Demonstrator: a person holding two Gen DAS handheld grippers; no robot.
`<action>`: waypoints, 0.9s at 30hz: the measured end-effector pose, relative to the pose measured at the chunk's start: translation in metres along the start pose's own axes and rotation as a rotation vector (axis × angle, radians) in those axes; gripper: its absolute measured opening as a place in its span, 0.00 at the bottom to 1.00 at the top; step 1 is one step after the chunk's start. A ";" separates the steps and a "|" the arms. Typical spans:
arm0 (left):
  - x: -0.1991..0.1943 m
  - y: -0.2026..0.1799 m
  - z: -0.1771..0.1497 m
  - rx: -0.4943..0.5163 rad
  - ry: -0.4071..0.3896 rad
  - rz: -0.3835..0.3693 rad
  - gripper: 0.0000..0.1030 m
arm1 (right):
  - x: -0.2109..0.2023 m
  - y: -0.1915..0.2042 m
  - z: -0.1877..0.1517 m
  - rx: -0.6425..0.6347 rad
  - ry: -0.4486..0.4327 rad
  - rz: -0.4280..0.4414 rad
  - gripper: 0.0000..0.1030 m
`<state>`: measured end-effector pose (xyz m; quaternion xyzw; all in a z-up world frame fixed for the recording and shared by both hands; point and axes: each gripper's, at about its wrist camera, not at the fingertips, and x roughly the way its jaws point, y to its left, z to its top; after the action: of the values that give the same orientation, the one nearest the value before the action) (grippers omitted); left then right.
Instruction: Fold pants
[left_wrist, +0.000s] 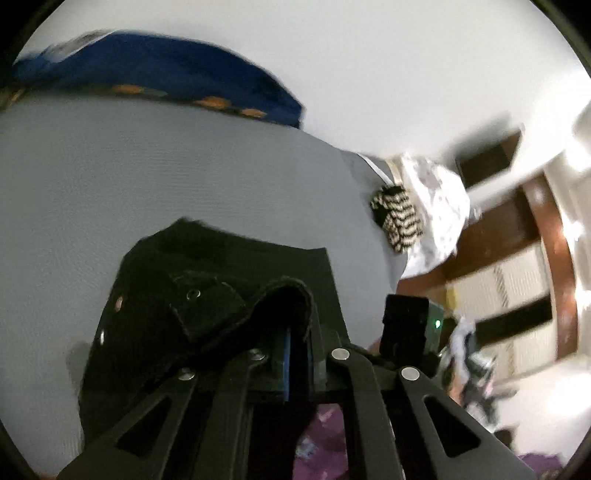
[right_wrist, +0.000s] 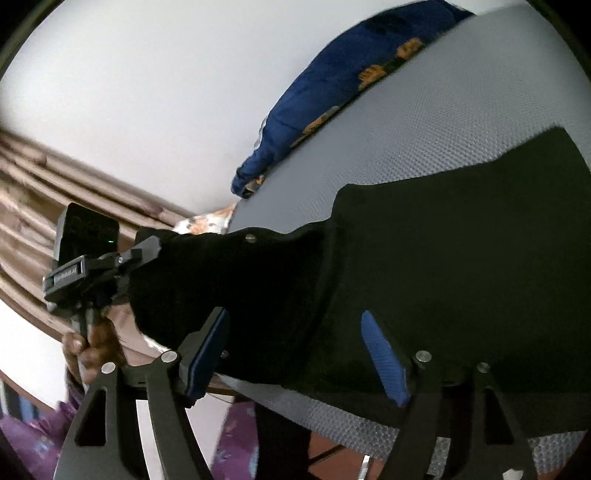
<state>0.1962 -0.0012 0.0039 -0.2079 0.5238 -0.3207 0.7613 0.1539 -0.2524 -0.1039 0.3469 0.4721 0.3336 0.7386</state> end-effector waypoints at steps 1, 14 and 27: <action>0.000 -0.004 0.002 0.016 -0.015 -0.008 0.06 | -0.003 -0.003 -0.001 0.011 0.005 0.002 0.70; 0.031 -0.032 0.040 -0.044 0.032 -0.027 0.06 | -0.024 -0.011 -0.010 0.010 -0.003 0.093 0.75; 0.228 -0.093 0.055 0.143 0.407 0.146 0.57 | -0.080 -0.105 -0.004 0.182 -0.017 0.283 0.74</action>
<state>0.2786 -0.2294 -0.0670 -0.0458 0.6561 -0.3362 0.6740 0.1414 -0.3737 -0.1547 0.4781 0.4403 0.3875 0.6538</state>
